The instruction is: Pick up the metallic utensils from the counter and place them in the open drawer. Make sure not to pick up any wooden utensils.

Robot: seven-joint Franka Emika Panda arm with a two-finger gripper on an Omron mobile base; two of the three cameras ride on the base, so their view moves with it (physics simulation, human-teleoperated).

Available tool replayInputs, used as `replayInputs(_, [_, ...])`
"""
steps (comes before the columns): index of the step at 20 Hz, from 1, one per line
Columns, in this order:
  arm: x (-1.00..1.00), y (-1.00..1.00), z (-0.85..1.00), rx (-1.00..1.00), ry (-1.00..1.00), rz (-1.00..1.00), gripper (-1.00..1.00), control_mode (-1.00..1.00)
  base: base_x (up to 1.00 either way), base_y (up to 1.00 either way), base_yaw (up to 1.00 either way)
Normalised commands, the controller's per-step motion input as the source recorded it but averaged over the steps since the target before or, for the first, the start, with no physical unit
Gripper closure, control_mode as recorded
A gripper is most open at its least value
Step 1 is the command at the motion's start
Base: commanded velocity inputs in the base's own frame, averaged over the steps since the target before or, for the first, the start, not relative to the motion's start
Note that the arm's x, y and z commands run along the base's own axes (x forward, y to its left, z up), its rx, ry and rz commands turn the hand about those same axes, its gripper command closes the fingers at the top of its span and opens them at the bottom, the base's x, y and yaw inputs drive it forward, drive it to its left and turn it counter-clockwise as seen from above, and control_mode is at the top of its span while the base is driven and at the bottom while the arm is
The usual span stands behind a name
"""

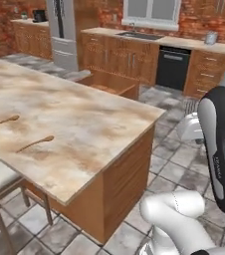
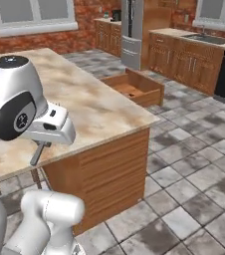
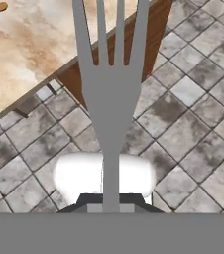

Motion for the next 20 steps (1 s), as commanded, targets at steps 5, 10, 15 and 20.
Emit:
replayInputs(5, [0.00, 0.00, 0.00, 0.00, 0.00, 0.00, 1.00, 1.00, 0.95, -0.68, 0.65])
replayInputs(10, [0.00, 0.00, 0.00, 0.00, 0.00, 0.00, 1.00, 1.00, 0.58, -0.96, 0.53])
replayInputs(15, [0.00, 0.00, 0.00, 0.00, 0.00, 0.00, 1.00, 1.00, 0.12, -1.00, 0.39])
replayInputs(20, [0.00, 0.00, 0.00, 0.00, 0.00, 0.00, 1.00, 1.00, 0.25, -1.00, 0.40])
